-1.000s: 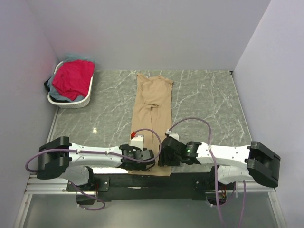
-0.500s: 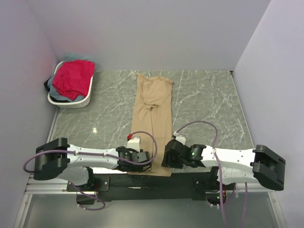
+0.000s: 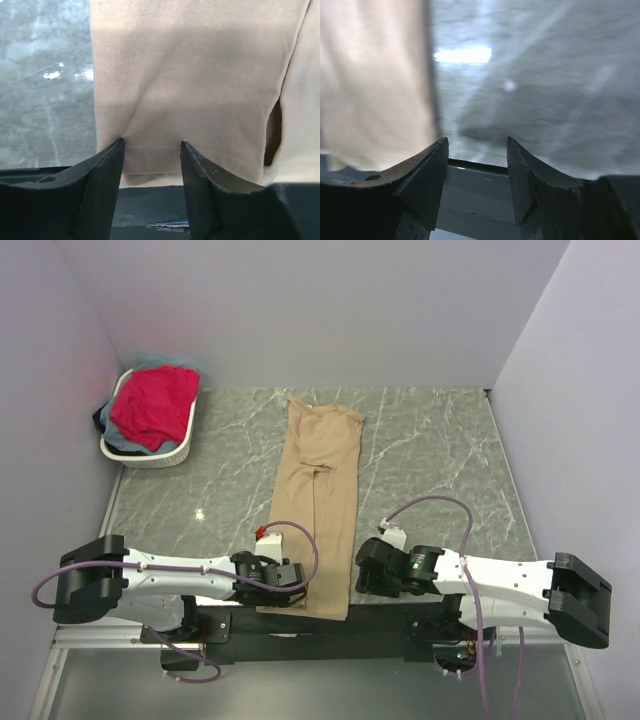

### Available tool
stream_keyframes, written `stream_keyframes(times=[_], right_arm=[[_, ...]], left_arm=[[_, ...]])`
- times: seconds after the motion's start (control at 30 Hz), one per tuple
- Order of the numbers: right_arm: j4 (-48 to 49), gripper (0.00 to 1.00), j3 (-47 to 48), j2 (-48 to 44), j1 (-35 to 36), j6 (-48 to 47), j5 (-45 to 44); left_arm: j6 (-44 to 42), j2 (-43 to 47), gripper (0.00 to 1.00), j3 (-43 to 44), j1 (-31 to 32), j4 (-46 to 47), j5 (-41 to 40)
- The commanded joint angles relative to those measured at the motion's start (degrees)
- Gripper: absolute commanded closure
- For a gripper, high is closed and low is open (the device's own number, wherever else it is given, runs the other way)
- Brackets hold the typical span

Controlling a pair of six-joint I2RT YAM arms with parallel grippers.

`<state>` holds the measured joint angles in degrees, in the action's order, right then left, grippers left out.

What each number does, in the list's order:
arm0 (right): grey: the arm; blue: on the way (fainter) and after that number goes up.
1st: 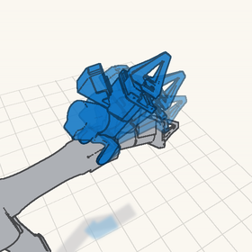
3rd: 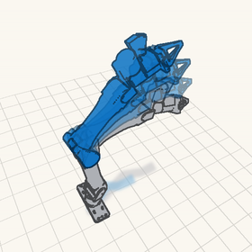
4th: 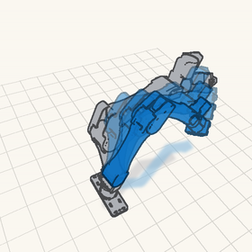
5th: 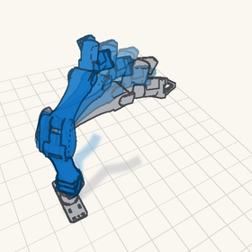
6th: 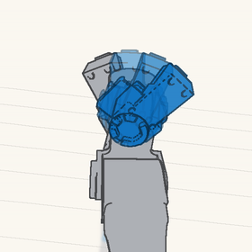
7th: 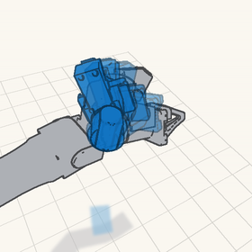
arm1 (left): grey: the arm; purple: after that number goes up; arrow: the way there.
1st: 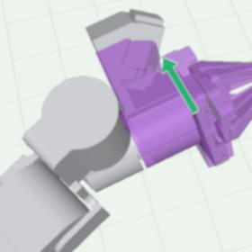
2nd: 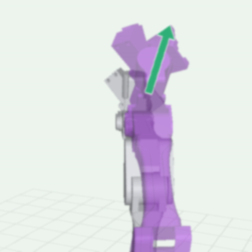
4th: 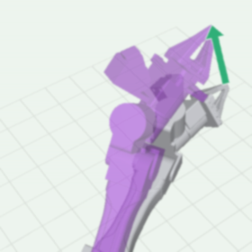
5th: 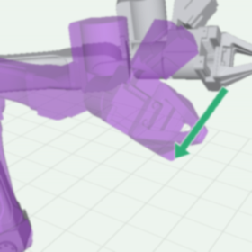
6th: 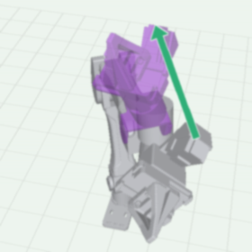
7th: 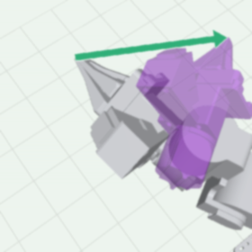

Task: Fold and stack the t-shirts
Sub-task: Fold the tshirt

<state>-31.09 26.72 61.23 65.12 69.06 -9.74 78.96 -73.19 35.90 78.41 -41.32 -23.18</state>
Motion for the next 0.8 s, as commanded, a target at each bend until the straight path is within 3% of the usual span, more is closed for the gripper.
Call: stream_keyframes(times=[0.0, 0.3, 0.4, 0.6, 0.77], right_arm=[[-8.73, 0.42, 2.8, -3.22, 0.44, -2.51, -5.12], [-2.4, 0.42, 7.03, -4.9, 0.62, -8.24, -1.33], [-0.47, 0.4, 5.36, -5.51, 0.62, -7.71, 0.24], [8.23, 0.41, -1.57, -9.9, 0.53, -5.43, 9.29], [8.51, 0.41, -4.83, -14.47, 0.62, -4.11, 9.56]], left_arm=[[0.23, 0.24, 0.44, 1.45, 0.69, -5.61, 0.24], [0.06, -2.31, 0.36, 10.06, 0.95, -10.44, -4.94], [1.54, -1.17, 0.23, 11.65, 0.95, -13.68, -5.47], [5.93, 6.9, 0.27, 3.77, 0.95, -14.49, -1.7], [11.03, 17.01, 0.31, -1.97, 1.04, -16.85, 0.5]])
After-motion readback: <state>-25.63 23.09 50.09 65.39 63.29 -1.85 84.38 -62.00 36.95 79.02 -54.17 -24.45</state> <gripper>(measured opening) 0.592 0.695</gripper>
